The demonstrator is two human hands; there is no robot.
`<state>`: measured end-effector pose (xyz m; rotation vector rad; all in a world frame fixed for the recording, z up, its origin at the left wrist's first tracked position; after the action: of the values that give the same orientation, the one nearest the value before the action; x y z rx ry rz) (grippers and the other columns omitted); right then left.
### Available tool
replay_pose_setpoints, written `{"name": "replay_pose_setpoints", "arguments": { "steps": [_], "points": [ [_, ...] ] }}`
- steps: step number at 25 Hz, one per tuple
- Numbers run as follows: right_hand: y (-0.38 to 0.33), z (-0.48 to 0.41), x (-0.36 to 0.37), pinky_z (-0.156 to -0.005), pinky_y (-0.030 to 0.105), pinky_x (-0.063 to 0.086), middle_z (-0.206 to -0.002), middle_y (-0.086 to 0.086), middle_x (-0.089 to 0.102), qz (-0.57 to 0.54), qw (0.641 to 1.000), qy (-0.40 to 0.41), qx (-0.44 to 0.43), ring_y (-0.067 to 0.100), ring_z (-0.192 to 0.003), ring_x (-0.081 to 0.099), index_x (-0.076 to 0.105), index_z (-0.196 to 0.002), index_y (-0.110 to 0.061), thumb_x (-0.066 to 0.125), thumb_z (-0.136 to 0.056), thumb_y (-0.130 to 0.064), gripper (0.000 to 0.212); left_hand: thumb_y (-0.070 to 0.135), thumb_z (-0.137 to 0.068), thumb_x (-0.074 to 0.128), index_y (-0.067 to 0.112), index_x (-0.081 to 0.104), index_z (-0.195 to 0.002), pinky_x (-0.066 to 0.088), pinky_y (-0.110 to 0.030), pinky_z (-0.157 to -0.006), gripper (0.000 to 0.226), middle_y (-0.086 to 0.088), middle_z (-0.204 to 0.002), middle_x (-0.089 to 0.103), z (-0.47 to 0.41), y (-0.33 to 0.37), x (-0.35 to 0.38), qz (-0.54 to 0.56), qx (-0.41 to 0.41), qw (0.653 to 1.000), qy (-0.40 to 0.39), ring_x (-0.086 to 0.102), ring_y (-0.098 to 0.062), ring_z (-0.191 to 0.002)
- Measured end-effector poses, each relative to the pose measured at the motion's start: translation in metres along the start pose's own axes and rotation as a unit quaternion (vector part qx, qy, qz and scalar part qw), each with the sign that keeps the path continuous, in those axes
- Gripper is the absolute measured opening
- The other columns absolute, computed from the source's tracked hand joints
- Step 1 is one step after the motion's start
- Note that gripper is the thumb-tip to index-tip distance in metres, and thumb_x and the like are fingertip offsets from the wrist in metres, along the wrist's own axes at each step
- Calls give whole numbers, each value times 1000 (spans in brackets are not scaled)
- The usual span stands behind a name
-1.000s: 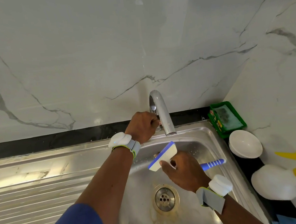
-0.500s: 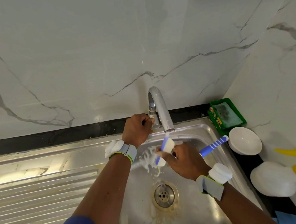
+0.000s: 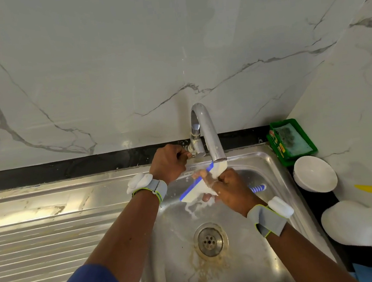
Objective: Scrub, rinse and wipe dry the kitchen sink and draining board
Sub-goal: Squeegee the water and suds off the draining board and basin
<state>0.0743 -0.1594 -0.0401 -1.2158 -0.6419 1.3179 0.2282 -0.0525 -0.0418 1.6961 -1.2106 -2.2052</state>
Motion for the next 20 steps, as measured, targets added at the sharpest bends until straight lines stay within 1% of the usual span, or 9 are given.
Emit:
{"name": "replay_pose_setpoints", "arguments": {
  "steps": [3, 4, 6, 9, 12, 13, 15, 17, 20],
  "points": [
    [21, -7, -3, -79, 46, 56, -102, 22, 73, -190, 979, 42, 67, 36, -89, 71, 67, -112, -11, 66, -93, -42, 36, 28, -98, 67, 15, 71, -77, 58, -33, -71, 25, 1, -68, 73, -1, -1, 2, 10, 0, 1000, -6, 72, -16, -65],
    [24, -7, -3, -81, 47, 57, -101, 18, 74, -254, 963, 53, 72, 34, -89, 71, 65, -113, -10, 62, -97, -35, 30, 27, -99, 67, 15, 71, -78, 57, -29, -69, 24, 1, -68, 74, -1, -1, 2, 15, -2, 1000, -13, 72, -13, -62],
    [24, -5, 2, -77, 39, 58, -90, 8, 76, -378, 921, 51, 84, 24, -84, 71, 64, -109, -12, 53, -99, -23, 18, 25, -100, 66, 16, 72, -81, 55, -25, -68, 22, 1, -70, 74, 0, 1, 2, 15, -5, 1000, -19, 71, -9, -59],
    [20, -2, 8, -67, 35, 62, -97, 12, 75, -502, 858, 35, 101, 25, -87, 71, 63, -120, -7, 52, -98, -20, 27, 26, -100, 64, 17, 72, -82, 57, -27, -70, 22, 1, -71, 75, -3, 2, 1, -4, -2, 1000, -24, 71, -12, -60],
    [25, -3, 15, -71, 42, 63, -122, 24, 66, -519, 845, 22, 125, 33, -100, 67, 55, -135, -1, 56, -94, -25, 48, 28, -100, 64, 17, 73, -82, 56, -26, -72, 23, 0, -68, 75, -5, 3, 4, -19, -3, 998, -54, 71, -11, -59],
    [25, -3, 18, -69, 42, 62, -124, 25, 64, -516, 847, 12, 128, 34, -100, 66, 54, -136, 0, 57, -92, -27, 52, 28, -100, 64, 16, 73, -82, 57, -28, -75, 23, -1, -68, 75, -7, 3, 6, -25, -1, 997, -67, 71, -12, -60],
    [24, -6, 21, -62, 38, 58, -110, 22, 68, -513, 851, 6, 117, 33, -90, 65, 59, -127, 0, 62, -83, -32, 54, 25, -98, 63, 16, 75, -83, 58, -32, -79, 21, -2, -70, 76, -9, 3, 5, -35, -1, 996, -86, 73, -15, -64],
    [22, -10, 17, -58, 35, 53, -91, 15, 71, -523, 846, 15, 105, 29, -77, 64, 63, -110, -6, 65, -78, -32, 41, 21, -96, 64, 15, 78, -87, 58, -37, -82, 18, -4, -77, 77, -12, 6, 2, -44, -2, 994, -96, 74, -21, -74],
    [29, -15, 8, -59, 36, 54, -86, 14, 70, -495, 860, 47, 115, 28, -71, 64, 64, -100, -9, 62, -86, -31, 26, 17, -94, 62, 14, 79, -91, 57, -39, -83, 17, -6, -85, 78, -12, 9, 2, -67, 0, 992, -111, 72, -25, -82]
  ]
}}
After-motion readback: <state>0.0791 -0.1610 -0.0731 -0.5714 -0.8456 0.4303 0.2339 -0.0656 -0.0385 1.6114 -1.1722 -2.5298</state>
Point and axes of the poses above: each hand's wrist, its own z-axis away from the middle knuckle, its own x-axis out of the palm, y = z × x, the point moved 10 cm from there along -z, towards the middle knuckle
